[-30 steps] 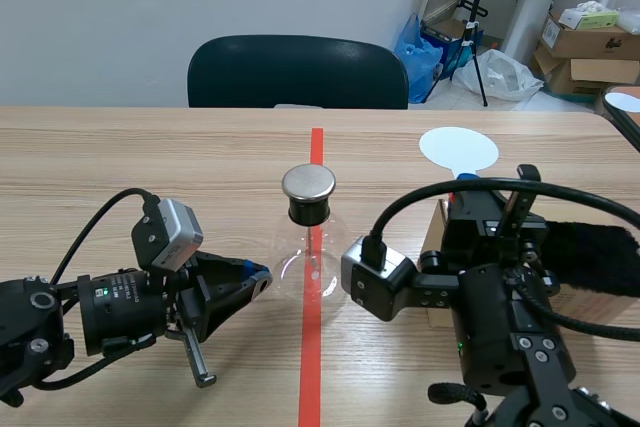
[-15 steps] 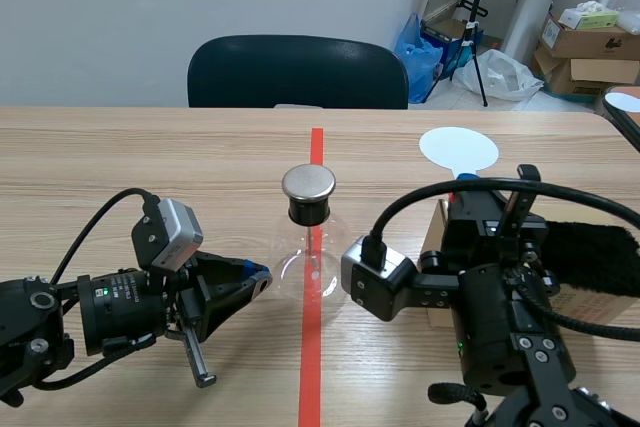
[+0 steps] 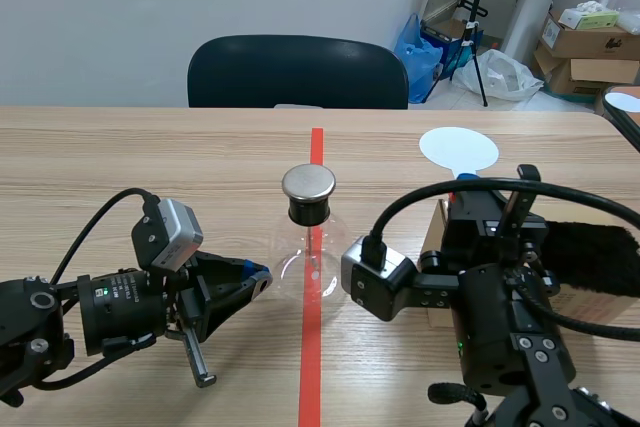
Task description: Do the electroscope experiment
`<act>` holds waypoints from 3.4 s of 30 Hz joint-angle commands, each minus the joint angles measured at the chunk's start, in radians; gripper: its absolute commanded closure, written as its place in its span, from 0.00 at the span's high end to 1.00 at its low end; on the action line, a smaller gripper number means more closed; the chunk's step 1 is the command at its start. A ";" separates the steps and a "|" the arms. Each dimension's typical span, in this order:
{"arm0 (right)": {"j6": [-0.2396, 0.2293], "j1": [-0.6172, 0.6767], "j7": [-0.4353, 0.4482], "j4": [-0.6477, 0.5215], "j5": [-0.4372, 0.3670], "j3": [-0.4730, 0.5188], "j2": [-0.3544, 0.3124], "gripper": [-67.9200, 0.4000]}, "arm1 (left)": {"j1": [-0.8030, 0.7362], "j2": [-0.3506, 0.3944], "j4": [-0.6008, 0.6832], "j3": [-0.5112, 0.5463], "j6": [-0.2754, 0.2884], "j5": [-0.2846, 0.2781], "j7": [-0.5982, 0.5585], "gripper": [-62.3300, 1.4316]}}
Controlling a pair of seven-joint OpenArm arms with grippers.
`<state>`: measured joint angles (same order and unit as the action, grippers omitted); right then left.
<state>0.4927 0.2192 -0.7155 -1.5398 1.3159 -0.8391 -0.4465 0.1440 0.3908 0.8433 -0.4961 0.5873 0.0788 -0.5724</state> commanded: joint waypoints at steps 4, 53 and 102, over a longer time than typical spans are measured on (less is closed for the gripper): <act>0.011 -0.017 -0.003 -0.004 0.007 0.009 -0.011 0.02 | 0.000 0.003 0.019 0.008 0.002 -0.010 -0.011 0.07; 0.011 -0.017 0.338 -0.004 0.007 0.009 -0.010 0.02 | 0.000 0.003 0.019 0.008 0.002 -0.010 -0.011 0.07; 0.011 -0.017 0.539 -0.004 0.007 0.009 -0.010 0.02 | 0.000 0.003 0.019 0.008 0.002 -0.010 -0.011 0.07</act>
<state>0.4927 0.2192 -0.1726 -1.5398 1.3190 -0.8391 -0.4465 0.1440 0.3908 0.8433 -0.4961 0.5873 0.0788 -0.5724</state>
